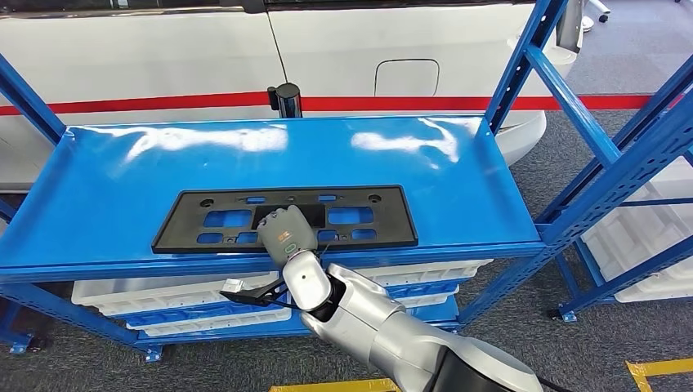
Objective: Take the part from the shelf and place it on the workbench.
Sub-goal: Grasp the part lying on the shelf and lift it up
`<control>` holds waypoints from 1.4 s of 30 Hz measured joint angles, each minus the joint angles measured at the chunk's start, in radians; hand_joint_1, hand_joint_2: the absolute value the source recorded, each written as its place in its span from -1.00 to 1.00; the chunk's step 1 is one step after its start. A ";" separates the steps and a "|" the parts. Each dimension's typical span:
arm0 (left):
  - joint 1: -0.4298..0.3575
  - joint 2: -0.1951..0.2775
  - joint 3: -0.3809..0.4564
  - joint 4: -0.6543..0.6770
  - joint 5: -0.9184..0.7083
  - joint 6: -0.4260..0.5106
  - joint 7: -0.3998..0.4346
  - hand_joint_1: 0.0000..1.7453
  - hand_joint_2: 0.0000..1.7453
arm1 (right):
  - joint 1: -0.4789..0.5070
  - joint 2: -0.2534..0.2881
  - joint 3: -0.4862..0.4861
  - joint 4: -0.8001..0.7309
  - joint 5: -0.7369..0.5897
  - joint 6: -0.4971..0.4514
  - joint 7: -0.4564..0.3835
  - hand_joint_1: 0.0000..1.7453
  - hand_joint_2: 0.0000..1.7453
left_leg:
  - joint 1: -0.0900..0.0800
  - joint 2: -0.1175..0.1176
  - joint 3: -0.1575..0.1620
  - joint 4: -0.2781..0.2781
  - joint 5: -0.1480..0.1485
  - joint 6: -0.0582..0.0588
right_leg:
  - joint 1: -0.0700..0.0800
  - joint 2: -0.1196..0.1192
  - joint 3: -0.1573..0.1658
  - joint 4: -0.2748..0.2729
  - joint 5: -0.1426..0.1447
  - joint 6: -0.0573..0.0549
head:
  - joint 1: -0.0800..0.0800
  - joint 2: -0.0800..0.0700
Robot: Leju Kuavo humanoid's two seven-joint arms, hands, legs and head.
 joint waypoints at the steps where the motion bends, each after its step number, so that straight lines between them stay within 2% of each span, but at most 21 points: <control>1: 0.000 0.000 0.001 0.000 0.000 0.000 0.000 -1.00 1.00 | 0.000 0.000 0.001 0.000 0.000 -0.001 0.000 1.00 1.00 | 0.000 0.000 0.000 0.000 0.000 0.000 | 0.000 0.000 0.000 0.000 0.000 0.000 | 0.000 0.000; 10: 0.000 0.000 0.004 0.000 -0.001 0.000 -0.003 -1.00 1.00 | 0.000 -0.001 0.008 0.000 0.006 -0.014 0.005 1.00 1.00 | 0.000 0.000 0.000 0.000 0.000 0.000 | 0.000 0.000 0.000 0.000 0.000 0.000 | 0.000 0.000; 14: 0.000 0.000 0.004 0.000 -0.005 0.001 -0.011 -1.00 1.00 | 0.003 -0.003 0.011 0.001 0.034 -0.060 0.018 1.00 1.00 | 0.000 0.000 0.000 0.000 0.000 0.000 | 0.000 0.000 0.000 0.000 0.000 0.000 | 0.000 0.000; 18: 0.000 0.000 0.004 0.000 -0.022 0.003 -0.019 -1.00 1.00 | 0.008 -0.006 -0.012 0.007 0.104 -0.198 0.025 1.00 1.00 | 0.000 0.000 -0.001 0.000 0.000 0.000 | 0.000 0.000 -0.001 0.000 0.000 0.000 | 0.000 0.000; 23: 0.000 0.000 0.003 0.000 -0.042 0.013 -0.024 -1.00 1.00 | 0.015 -0.010 -0.100 0.013 0.181 -0.352 -0.005 1.00 1.00 | 0.000 0.000 -0.001 0.000 0.000 0.000 | 0.000 0.000 -0.001 0.000 0.000 0.000 | 0.000 0.000; 26: 0.000 -0.001 0.000 0.000 -0.061 0.040 -0.031 -1.00 1.00 | 0.030 -0.017 -0.175 -0.002 0.202 -0.452 -0.056 1.00 1.00 | 0.000 0.000 -0.001 0.000 0.000 0.000 | 0.000 0.000 -0.001 0.000 0.000 0.000 | 0.000 0.000; 29: 0.000 -0.002 -0.008 0.000 -0.082 0.071 -0.035 -1.00 1.00 | 0.059 -0.031 -0.273 -0.072 0.184 -0.536 -0.151 1.00 1.00 | 0.000 0.000 -0.001 0.000 0.000 0.000 | 0.000 0.000 -0.001 0.000 0.000 0.000 | 0.000 0.000; 33: -0.001 -0.007 -0.023 0.000 -0.103 0.112 -0.041 -1.00 -1.00 | 0.122 -0.056 -0.408 -0.262 0.197 -0.572 -0.279 1.00 1.00 | 0.000 0.000 -0.002 0.000 0.000 0.000 | 0.000 0.000 -0.002 0.000 0.000 0.000 | 0.000 0.000; 37: -0.002 -0.013 -0.043 0.000 -0.136 0.165 -0.068 -1.00 -1.00 | 0.207 -0.073 -0.542 -0.520 0.200 -0.575 -0.420 1.00 1.00 | 0.000 0.000 -0.003 0.000 0.000 0.000 | 0.000 0.000 -0.003 0.000 0.000 0.000 | 0.000 0.000; 39: -0.002 -0.015 -0.056 0.000 -0.151 0.187 -0.083 -1.00 0.00 | 0.241 -0.073 -0.605 -0.638 0.104 -0.577 -0.547 1.00 1.00 | 0.000 0.000 -0.003 0.000 0.000 0.000 | 0.000 0.000 -0.003 0.000 0.000 0.000 | 0.000 0.000; 41: -0.003 -0.016 -0.061 0.000 -0.144 0.167 -0.091 -1.00 1.00 | 0.271 -0.069 -0.654 -0.722 -0.065 -0.577 -0.682 1.00 1.00 | 0.000 0.000 -0.003 0.000 0.000 0.000 | 0.000 0.000 -0.003 0.000 0.000 0.000 | 0.000 0.000; 42: -0.003 -0.016 -0.061 0.000 -0.133 0.143 -0.097 -1.00 1.00 | 0.285 -0.069 -0.669 -0.757 -0.163 -0.577 -0.731 1.00 1.00 | 0.000 0.000 -0.003 0.000 0.000 0.000 | 0.000 0.000 -0.003 0.000 0.000 0.000 | 0.000 0.000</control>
